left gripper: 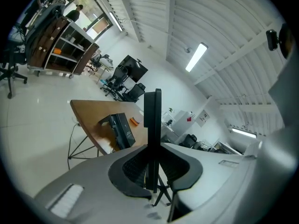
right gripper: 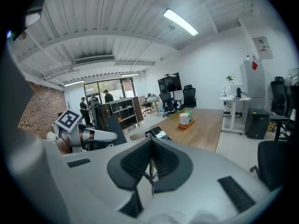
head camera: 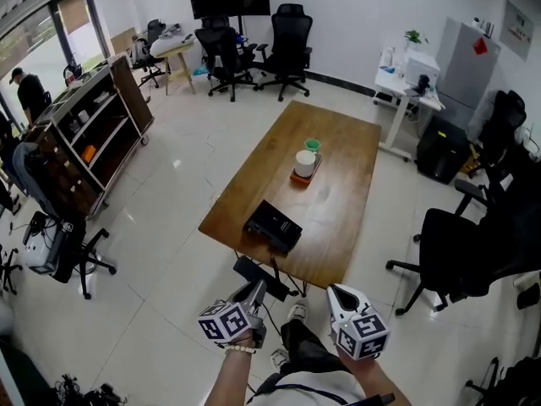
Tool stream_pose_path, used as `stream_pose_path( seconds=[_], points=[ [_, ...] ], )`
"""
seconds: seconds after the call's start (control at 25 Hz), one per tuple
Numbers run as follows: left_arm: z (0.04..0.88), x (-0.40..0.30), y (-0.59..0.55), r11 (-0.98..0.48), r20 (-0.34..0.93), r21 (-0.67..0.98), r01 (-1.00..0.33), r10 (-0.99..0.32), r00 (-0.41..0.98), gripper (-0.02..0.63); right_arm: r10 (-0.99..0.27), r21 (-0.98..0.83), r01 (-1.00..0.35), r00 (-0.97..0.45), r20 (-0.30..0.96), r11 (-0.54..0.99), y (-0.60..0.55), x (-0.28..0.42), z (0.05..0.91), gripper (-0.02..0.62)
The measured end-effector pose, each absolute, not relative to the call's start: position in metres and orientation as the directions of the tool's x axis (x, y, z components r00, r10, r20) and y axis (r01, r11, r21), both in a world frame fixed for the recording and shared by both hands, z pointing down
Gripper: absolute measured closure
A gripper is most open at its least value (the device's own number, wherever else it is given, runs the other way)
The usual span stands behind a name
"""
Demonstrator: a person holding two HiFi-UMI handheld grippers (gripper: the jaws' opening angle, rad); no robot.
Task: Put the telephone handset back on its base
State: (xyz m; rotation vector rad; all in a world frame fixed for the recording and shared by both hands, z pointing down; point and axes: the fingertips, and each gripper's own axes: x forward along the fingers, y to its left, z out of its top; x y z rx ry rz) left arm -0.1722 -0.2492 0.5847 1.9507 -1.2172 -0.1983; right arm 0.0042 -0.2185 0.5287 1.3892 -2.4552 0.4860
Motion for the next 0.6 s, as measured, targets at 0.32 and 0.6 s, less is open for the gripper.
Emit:
stream_pose_path(
  seconds=[0.32,0.6],
  points=[
    [0.595,-0.167,-0.310,-0.249,0.233,0.712,-0.656,-0.798,0.556,0.534,-0.774,-0.157,-0.860,-0.506,0.380,0.485,-0.267,-0.002,0.526,0.594],
    [0.627,-0.165,-0.364,-0.240,0.226,0.749,-0.617,-0.783,0.579,0.534,-0.765,-0.170,-0.864,-0.499,0.407,0.474,-0.306,0.000,0.539,0.594]
  ],
)
